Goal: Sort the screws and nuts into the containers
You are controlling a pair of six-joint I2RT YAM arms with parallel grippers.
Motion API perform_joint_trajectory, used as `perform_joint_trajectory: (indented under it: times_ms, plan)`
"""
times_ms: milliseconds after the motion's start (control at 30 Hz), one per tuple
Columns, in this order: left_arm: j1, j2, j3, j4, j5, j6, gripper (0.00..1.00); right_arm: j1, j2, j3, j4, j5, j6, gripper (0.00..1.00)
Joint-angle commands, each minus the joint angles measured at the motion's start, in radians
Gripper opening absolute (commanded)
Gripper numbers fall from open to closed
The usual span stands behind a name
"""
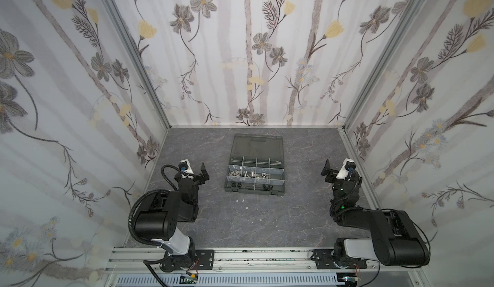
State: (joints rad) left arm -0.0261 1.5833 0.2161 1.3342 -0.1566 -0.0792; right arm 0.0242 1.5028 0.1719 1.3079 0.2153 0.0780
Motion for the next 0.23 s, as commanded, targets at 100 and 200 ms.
perform_joint_trajectory:
  times_ms: [100, 200]
  plan:
    - [-0.010, 0.003, 0.005, 0.043, -0.015, 0.002, 1.00, 0.002, 0.008, 0.026, 0.007, -0.007, -0.006, 1.00]
    - [-0.012, 0.005, 0.006, 0.041, -0.021, 0.004, 1.00, 0.009, -0.003, 0.005, 0.033, -0.008, -0.016, 1.00]
